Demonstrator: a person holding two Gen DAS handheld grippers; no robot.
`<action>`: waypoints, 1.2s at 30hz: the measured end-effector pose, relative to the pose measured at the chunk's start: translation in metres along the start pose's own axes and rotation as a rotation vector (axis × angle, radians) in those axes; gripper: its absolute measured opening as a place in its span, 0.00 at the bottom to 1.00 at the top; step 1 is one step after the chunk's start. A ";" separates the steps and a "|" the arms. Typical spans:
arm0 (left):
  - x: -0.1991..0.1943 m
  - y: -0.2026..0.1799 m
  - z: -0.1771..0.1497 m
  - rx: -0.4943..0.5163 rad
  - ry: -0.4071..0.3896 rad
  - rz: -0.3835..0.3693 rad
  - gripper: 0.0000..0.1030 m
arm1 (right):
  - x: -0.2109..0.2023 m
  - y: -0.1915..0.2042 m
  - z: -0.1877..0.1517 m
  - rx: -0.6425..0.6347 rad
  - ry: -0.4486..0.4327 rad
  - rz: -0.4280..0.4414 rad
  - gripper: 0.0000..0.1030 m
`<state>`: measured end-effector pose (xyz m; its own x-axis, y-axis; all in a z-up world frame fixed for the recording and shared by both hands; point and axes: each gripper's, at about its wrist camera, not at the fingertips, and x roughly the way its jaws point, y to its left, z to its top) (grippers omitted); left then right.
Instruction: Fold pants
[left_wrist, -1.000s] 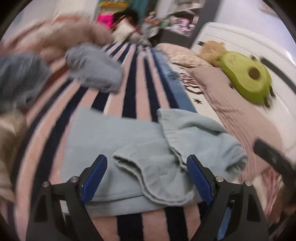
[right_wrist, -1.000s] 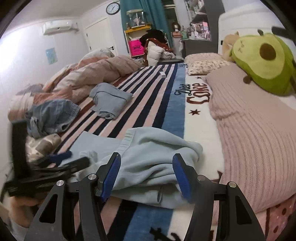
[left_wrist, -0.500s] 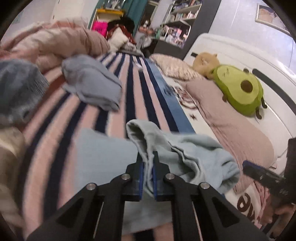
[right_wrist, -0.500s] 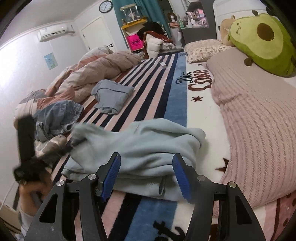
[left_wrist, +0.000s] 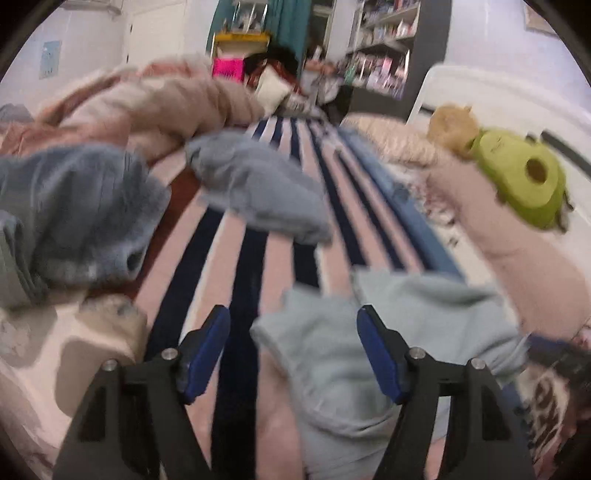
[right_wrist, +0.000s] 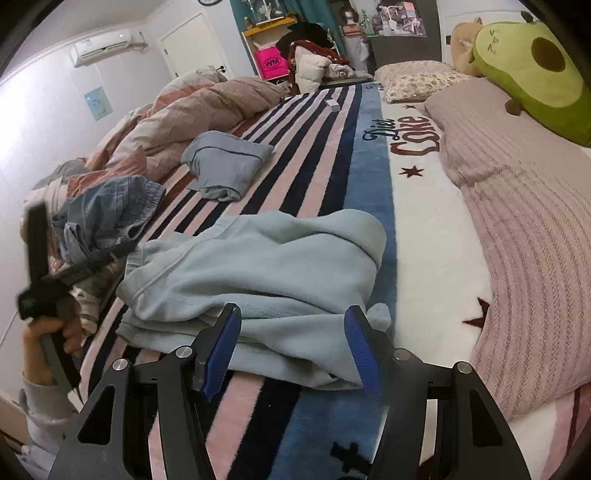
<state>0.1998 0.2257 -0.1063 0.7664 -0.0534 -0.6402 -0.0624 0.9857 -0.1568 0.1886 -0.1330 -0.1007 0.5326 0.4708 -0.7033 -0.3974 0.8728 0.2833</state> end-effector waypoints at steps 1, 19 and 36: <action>-0.002 -0.006 0.005 0.012 -0.008 -0.021 0.66 | 0.000 0.000 -0.001 0.001 0.001 0.001 0.52; -0.021 -0.052 -0.050 0.041 0.049 -0.123 0.05 | -0.014 -0.005 -0.002 0.037 -0.024 0.046 0.52; -0.015 -0.026 -0.032 0.013 0.018 -0.134 0.64 | -0.002 -0.005 -0.004 0.050 0.006 0.038 0.53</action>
<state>0.1693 0.1962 -0.1163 0.7557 -0.1875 -0.6275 0.0483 0.9715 -0.2320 0.1862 -0.1386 -0.1032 0.5133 0.5029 -0.6954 -0.3793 0.8598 0.3418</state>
